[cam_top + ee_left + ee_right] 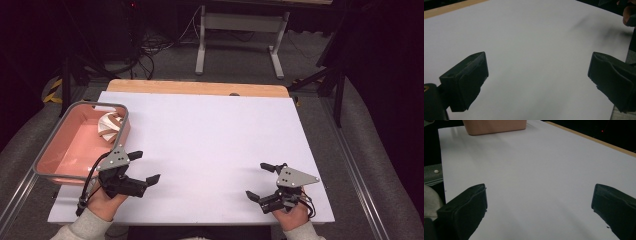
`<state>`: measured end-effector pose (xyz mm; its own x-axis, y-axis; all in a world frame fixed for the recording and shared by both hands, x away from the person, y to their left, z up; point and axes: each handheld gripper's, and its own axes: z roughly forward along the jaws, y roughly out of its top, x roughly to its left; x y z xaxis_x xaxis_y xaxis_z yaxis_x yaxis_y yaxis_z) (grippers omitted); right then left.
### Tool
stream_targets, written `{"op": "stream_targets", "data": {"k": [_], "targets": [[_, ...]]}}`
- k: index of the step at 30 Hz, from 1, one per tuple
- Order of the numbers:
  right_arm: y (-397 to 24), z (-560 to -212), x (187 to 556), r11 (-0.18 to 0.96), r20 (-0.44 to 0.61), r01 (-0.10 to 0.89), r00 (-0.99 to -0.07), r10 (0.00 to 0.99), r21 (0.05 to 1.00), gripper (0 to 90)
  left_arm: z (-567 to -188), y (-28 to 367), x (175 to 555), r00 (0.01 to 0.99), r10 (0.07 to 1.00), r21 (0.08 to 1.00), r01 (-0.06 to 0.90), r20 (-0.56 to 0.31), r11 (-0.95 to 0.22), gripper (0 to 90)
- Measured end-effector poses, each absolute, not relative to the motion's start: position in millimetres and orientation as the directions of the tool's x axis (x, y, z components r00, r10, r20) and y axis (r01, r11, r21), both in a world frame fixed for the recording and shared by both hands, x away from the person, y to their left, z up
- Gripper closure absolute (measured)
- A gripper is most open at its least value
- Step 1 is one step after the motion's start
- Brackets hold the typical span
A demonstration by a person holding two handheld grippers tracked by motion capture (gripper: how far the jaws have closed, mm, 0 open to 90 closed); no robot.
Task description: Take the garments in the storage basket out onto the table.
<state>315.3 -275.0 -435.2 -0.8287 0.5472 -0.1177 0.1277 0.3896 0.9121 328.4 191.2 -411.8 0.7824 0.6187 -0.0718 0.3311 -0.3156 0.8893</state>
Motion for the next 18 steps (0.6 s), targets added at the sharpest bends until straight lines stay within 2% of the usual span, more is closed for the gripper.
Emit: {"op": "stream_targets", "data": {"k": [11, 18], "targets": [[-275, -435, 315, 0.394, -0.118, 0.129, -0.830, 0.544, 0.910, 0.9, -400, 195, 334, 0.785, 0.614, 0.884, 0.345, -0.087, -0.315, 6.1], [-275, -434, 315, 0.393, -0.119, 0.126, -0.832, 0.542, 0.911, 0.9, -392, 199, 339, 0.779, 0.623, 0.878, 0.343, -0.067, -0.335, 5.5]]}}
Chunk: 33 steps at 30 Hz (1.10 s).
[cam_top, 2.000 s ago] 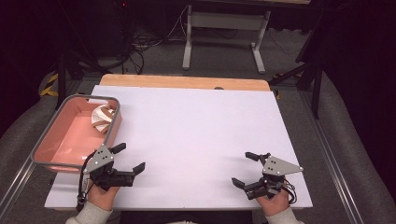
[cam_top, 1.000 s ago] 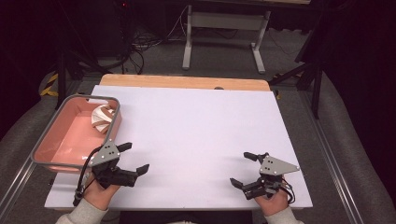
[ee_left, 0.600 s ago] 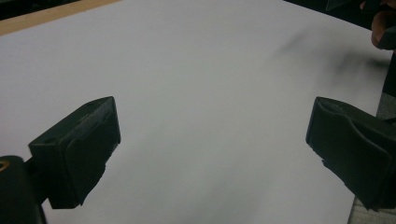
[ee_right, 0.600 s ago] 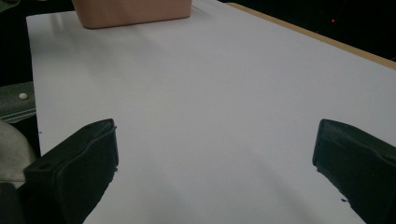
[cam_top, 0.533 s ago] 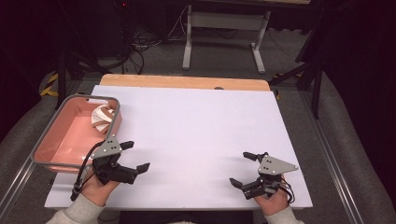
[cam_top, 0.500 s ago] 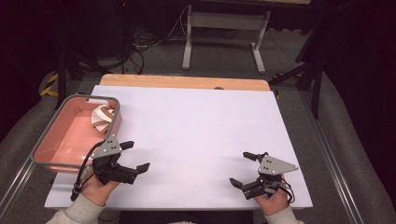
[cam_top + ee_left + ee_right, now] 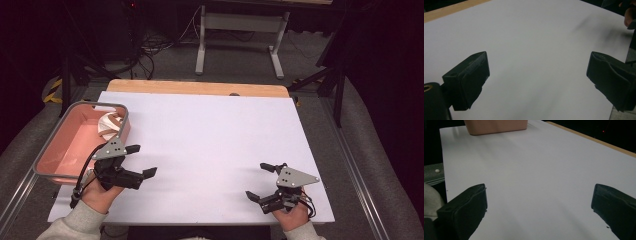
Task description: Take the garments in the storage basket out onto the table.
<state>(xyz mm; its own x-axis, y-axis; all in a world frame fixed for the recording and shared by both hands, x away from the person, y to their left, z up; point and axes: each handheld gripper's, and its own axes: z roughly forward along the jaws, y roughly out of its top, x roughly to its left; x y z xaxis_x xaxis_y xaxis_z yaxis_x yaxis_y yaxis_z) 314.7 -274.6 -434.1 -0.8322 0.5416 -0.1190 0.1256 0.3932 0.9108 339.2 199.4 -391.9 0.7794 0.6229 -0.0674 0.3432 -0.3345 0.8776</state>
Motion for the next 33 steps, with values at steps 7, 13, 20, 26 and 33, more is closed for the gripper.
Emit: {"op": "stream_targets", "data": {"k": [7, 13, 20, 26, 33], "targets": [[-274, -435, 315, 0.399, -0.120, 0.128, -0.833, 0.540, 0.908, 0.9, -382, 205, 348, 0.771, 0.634, 0.866, 0.350, -0.050, -0.357, 5.0], [-275, -435, 316, 0.396, -0.118, 0.129, -0.833, 0.541, 0.909, 0.9, -376, 213, 354, 0.763, 0.645, 0.858, 0.358, -0.041, -0.368, 5.0], [-274, -435, 316, 0.401, -0.117, 0.133, -0.833, 0.540, 0.906, 0.9, -369, 219, 360, 0.759, 0.651, 0.849, 0.364, -0.032, -0.382, 5.0], [-274, -435, 316, 0.399, -0.116, 0.133, -0.833, 0.541, 0.907, 0.9, -366, 225, 365, 0.749, 0.662, 0.843, 0.373, -0.027, -0.388, 5.0], [-273, -436, 317, 0.400, -0.112, 0.135, -0.837, 0.536, 0.907, 0.9, -362, 232, 373, 0.781, 0.622, 0.836, 0.378, -0.057, -0.398, 4.6]]}}
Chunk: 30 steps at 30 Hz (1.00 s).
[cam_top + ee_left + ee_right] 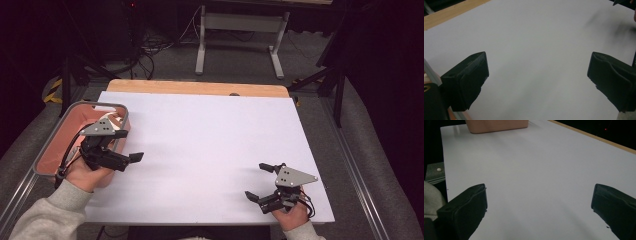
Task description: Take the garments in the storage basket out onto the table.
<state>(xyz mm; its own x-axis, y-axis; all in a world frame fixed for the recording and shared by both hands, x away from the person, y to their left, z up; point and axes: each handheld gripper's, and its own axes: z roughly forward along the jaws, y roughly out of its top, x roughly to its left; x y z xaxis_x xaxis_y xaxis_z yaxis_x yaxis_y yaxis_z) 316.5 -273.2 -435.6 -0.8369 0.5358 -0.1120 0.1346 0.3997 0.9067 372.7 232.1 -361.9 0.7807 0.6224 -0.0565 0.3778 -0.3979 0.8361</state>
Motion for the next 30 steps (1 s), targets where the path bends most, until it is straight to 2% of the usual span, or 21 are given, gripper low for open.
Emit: {"op": "stream_targets", "data": {"k": [30], "targets": [[-273, -435, 316, 0.399, -0.115, 0.130, -0.838, 0.533, 0.908, 0.9, -350, 264, 408, 0.671, 0.740, 0.784, 0.439, 0.040, -0.440, 10.4]]}}
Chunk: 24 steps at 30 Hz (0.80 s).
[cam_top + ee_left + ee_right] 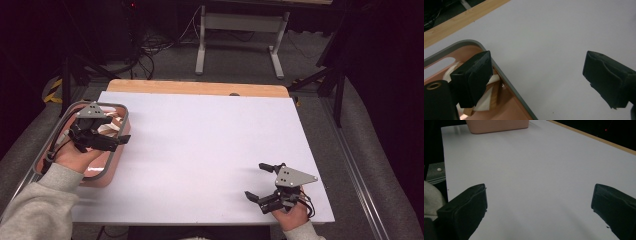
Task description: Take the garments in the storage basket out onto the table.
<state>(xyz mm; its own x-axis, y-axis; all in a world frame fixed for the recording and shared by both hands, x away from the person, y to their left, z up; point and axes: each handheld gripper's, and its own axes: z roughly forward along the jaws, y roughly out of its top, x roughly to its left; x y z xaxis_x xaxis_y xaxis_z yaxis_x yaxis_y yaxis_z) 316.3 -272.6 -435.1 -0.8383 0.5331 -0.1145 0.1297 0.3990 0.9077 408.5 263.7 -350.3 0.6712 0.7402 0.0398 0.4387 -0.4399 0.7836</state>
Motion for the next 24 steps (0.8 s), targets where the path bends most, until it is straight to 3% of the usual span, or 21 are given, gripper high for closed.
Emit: {"op": "stream_targets", "data": {"k": [24], "targets": [[-274, -435, 316, 0.396, -0.114, 0.127, -0.840, 0.531, 0.909, 0.9, -365, 306, 451, 0.554, 0.832, 0.741, 0.561, -0.005, -0.369, 9.6]]}}
